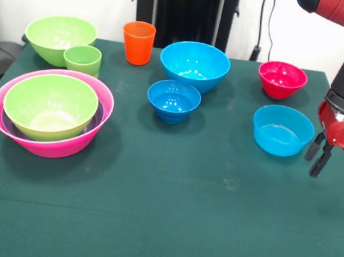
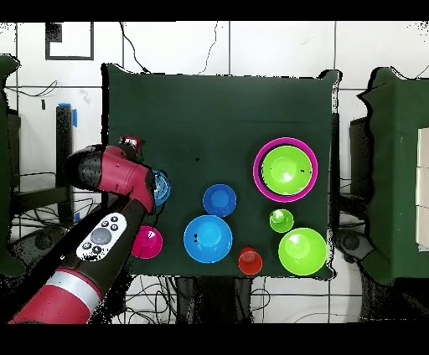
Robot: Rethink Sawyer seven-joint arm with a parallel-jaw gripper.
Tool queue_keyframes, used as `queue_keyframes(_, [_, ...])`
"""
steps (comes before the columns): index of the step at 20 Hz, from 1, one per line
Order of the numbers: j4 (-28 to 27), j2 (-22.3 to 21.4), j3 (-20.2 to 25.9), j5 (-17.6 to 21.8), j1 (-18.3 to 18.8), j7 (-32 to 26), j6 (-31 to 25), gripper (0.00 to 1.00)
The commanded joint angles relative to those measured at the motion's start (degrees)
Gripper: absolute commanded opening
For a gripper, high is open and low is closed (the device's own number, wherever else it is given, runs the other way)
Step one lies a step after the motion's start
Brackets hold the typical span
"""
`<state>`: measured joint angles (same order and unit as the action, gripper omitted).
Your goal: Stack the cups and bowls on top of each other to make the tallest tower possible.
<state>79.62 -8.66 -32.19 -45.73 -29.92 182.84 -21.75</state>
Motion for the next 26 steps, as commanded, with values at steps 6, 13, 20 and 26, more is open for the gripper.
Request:
queue_keyframes(6, [3.93,0.07,8.71,2.14,1.24,3.64,0.61,1.0])
queue_keyframes(13, [3.22,-0.59,6.74,3.88,1.06,2.59,-4.6,1.0])
queue_keyframes(20, [2.7,-0.08,6.16,4.12,0.83,3.08,-5.65,1.0])
queue_keyframes(26, [2.19,0.54,6.06,4.08,0.63,3.39,-5.7,1.0])
